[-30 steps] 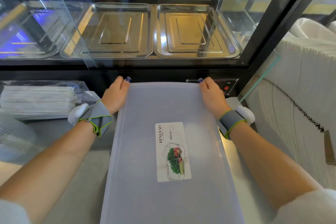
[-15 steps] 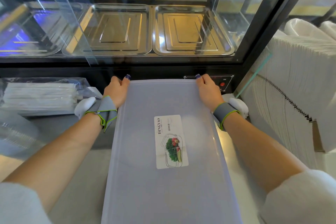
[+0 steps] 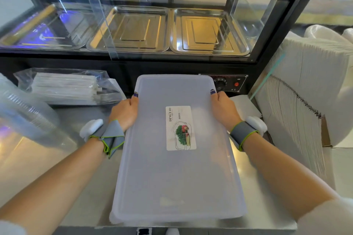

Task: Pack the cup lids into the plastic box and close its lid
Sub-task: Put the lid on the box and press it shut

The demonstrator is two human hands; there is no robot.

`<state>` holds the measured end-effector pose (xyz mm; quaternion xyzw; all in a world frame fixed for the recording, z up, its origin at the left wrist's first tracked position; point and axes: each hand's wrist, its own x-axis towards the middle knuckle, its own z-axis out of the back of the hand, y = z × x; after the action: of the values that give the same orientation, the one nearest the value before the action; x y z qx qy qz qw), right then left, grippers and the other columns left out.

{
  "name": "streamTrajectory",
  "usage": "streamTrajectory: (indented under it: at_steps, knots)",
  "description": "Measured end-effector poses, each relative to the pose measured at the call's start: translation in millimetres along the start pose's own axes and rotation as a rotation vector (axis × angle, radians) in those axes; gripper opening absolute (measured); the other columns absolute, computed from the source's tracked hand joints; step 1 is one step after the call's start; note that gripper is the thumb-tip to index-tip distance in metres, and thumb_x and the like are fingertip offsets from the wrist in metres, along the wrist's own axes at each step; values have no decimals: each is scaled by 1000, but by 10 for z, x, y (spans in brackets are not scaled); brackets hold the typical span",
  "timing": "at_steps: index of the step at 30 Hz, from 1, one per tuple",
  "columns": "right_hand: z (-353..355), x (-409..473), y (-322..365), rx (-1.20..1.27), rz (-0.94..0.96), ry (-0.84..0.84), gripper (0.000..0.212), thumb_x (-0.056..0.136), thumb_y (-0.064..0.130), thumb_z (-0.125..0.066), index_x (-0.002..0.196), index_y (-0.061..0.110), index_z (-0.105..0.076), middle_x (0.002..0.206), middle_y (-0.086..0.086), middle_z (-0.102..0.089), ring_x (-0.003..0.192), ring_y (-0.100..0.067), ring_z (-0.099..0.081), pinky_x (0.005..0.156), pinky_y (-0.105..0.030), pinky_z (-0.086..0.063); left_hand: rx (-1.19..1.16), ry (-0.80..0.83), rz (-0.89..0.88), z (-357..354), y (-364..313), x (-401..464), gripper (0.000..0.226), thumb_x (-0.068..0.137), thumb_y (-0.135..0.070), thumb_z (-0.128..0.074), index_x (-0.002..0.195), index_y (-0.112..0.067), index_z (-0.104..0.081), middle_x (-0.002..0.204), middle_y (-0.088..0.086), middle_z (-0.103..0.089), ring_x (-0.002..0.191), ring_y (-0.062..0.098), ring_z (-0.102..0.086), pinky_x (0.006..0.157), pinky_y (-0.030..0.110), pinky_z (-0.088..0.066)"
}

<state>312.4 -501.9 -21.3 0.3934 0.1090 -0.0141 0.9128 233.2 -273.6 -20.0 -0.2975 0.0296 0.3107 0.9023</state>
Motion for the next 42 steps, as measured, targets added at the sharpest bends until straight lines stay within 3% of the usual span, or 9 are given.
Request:
streamTrajectory:
  at_steps: [7,13,18,29,36,39,42]
  knots:
    - [27,-66,96,-63,-19,-32,52,99,39,-25,117,-3,-49,126,-30,-54,116,-43,-48,85,-39,-38,47,-32,28,14,-39,6,62,99,-39,-16,126,2,-54,139,28,-47,130,44,-39,107,40,-30]
    - [113,-296,79,-135,-53,57,59,99,42,-19,122,-3,-50,134,-26,-49,124,-40,-43,98,-39,-35,49,3,82,116,65,-280,64,98,-42,-20,130,5,-49,140,31,-44,131,45,-38,108,41,-30]
    - [84,-623,-32,-196,-56,51,53,99,41,-24,127,0,-41,133,-29,-49,124,-42,-44,100,-42,-35,60,39,57,58,247,-517,61,98,-39,-20,121,4,-55,133,32,-50,124,46,-45,102,41,-36]
    - [-32,-740,25,-204,-73,-67,51,99,41,-22,121,-1,-43,127,-30,-53,118,-45,-49,96,-44,-39,43,-42,44,58,203,-559,59,98,-39,-23,119,4,-57,133,29,-52,124,46,-45,100,40,-37]
    - [4,-1026,-73,-252,-92,-9,55,97,47,-21,121,4,-44,132,-27,-50,120,-44,-46,93,-42,-37,19,14,30,99,376,-754,59,97,-41,-21,125,1,-52,137,30,-48,125,46,-43,103,41,-34]
    - [7,-1239,-196,-300,-83,6,49,94,52,-20,101,9,-43,124,-26,-56,105,-40,-53,76,-38,-32,27,29,5,81,529,-905,58,97,-42,-21,120,1,-54,134,30,-51,123,46,-45,101,42,-35]
    - [-22,-1418,-283,-338,-90,-15,44,94,54,-20,89,13,-36,116,-26,-59,103,-41,-54,72,-37,-30,6,41,1,68,643,-1055,56,96,-43,-22,115,-1,-54,133,31,-51,123,47,-44,100,41,-35]
